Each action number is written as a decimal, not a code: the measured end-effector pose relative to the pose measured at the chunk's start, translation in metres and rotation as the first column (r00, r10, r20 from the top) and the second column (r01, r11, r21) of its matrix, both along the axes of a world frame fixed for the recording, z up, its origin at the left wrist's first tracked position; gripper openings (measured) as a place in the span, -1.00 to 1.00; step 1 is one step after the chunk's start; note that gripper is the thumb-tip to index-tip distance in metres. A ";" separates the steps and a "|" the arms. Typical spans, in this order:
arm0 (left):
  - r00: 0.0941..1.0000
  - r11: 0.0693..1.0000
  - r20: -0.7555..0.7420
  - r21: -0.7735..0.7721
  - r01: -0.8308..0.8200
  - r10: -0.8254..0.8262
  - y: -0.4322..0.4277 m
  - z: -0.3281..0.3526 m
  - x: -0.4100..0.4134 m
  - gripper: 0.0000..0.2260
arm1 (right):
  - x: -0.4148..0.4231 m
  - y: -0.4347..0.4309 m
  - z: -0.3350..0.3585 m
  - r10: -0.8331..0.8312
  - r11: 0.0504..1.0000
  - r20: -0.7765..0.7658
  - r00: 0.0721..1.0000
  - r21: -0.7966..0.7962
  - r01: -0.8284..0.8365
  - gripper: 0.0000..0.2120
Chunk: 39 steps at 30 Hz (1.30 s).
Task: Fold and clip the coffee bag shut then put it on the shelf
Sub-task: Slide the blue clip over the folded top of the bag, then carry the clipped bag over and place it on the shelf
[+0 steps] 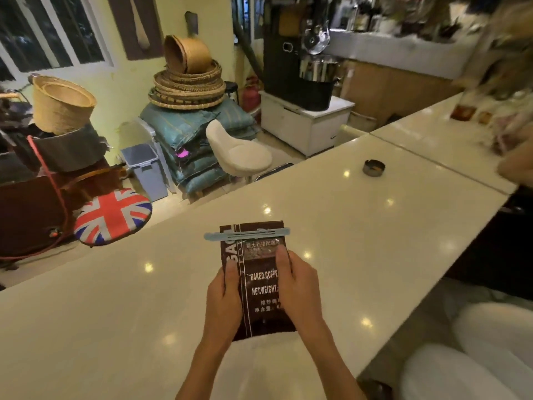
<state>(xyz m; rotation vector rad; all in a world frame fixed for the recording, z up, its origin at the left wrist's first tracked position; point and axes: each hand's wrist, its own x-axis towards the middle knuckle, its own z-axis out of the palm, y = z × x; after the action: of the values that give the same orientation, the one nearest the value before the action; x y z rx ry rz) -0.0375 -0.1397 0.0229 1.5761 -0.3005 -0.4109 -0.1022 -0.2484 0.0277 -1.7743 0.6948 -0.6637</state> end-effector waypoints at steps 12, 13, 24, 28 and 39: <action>0.996 0.997 0.049 0.029 0.073 -0.075 0.093 0.025 0.000 -0.75 | -0.017 0.119 0.022 -0.038 0.995 -0.011 0.999 0.094 0.039 -0.80; 0.995 0.996 0.056 0.035 0.086 -0.088 0.097 0.026 -0.005 -0.74 | -0.022 0.124 0.022 -0.090 0.993 0.002 0.996 0.073 0.090 -0.81; 0.732 0.731 0.020 -0.046 0.681 -0.681 0.052 0.023 -0.147 -0.69 | -0.189 0.100 0.039 -0.664 0.736 0.038 0.746 0.209 0.644 -0.43; 0.600 0.599 0.077 -0.038 0.800 -0.796 0.019 0.016 -0.225 -0.66 | -0.292 0.105 0.048 -0.656 0.735 -0.015 0.755 0.213 0.644 -0.73; -0.203 -0.203 0.053 0.007 0.979 -0.978 0.035 0.004 -0.597 -0.74 | -0.651 0.233 0.015 -0.986 0.146 -0.053 0.161 0.219 0.965 -0.55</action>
<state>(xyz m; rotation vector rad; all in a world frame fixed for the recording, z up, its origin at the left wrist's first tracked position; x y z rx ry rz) -0.6341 -0.1050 0.0271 0.8779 -1.7147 -1.6590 -0.7527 -0.0156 0.0428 -0.8059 1.8498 -1.4847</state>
